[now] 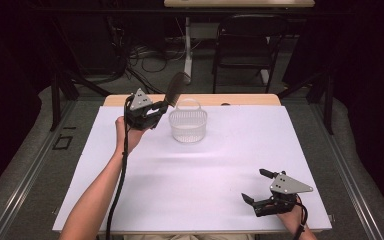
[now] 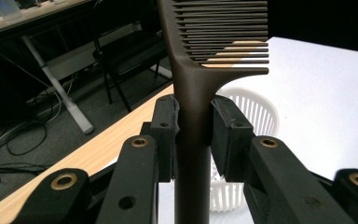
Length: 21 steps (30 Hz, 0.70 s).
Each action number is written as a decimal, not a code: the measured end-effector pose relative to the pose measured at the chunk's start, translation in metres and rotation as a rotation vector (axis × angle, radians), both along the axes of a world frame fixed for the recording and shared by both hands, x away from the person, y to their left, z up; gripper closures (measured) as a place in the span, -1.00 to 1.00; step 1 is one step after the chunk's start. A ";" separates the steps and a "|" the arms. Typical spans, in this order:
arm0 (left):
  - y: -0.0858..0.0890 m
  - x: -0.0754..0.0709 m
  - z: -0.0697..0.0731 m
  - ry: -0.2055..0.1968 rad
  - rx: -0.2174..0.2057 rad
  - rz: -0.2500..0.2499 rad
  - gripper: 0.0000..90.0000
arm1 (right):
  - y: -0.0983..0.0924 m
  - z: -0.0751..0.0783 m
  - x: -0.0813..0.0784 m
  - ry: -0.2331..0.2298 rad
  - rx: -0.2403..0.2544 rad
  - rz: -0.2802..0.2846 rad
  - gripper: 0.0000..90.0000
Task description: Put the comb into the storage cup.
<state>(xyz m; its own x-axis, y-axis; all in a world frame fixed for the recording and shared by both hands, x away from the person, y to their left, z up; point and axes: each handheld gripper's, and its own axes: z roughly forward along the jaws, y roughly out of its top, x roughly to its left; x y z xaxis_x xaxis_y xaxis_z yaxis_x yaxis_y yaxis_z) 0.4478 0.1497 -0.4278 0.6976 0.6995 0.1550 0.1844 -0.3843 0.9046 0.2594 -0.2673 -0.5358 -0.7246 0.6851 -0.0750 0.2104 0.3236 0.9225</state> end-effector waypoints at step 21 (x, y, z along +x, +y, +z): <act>-0.009 0.007 0.003 -0.034 -0.013 0.009 0.61 | 0.000 -0.001 0.001 0.003 0.005 -0.001 -1.00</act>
<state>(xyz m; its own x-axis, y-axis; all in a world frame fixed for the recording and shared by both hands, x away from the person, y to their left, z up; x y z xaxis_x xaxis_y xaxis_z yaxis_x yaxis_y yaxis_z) 0.4549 0.1410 -0.4249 0.6857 0.7081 0.1688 0.1573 -0.3705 0.9154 0.2600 -0.2677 -0.5366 -0.7242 0.6861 -0.0696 0.2135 0.3189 0.9234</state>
